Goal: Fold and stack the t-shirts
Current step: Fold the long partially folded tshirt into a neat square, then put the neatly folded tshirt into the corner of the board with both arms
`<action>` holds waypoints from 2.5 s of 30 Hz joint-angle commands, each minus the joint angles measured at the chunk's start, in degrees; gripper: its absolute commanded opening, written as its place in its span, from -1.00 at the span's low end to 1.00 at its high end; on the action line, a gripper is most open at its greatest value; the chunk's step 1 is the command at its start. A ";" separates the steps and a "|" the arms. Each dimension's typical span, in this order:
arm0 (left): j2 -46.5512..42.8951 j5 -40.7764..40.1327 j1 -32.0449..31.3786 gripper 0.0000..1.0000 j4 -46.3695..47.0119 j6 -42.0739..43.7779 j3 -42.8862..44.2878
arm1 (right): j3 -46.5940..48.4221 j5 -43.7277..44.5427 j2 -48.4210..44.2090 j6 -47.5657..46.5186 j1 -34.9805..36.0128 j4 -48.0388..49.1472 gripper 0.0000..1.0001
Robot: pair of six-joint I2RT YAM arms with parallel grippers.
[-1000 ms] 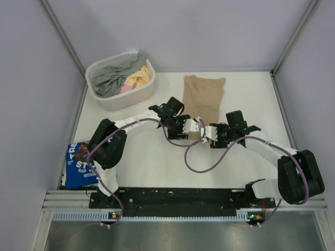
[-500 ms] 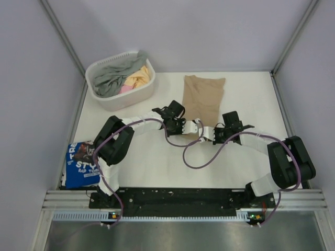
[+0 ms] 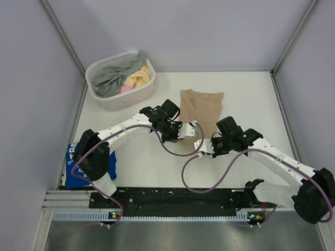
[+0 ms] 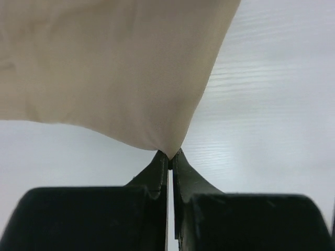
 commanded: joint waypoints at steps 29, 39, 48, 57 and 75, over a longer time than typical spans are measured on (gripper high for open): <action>24.30 -6.41 11.65 -1.00 -5.30 -26.42 43.54 | 34.36 2.93 27.79 28.98 -21.05 -0.17 -1.00; 31.25 -14.85 12.00 -1.00 -3.27 -29.23 45.91 | 36.91 4.24 39.04 36.79 -21.40 13.79 -0.82; 35.57 -24.53 14.10 0.19 -1.86 -33.52 53.82 | 45.53 12.52 43.64 56.39 -21.49 17.76 0.07; 19.83 0.67 16.66 0.93 8.24 -49.61 27.73 | 31.91 5.48 32.56 71.68 -21.58 17.23 0.49; 36.00 9.14 15.87 -0.74 5.45 -62.28 36.15 | 23.56 9.17 25.70 70.91 -21.58 17.32 0.75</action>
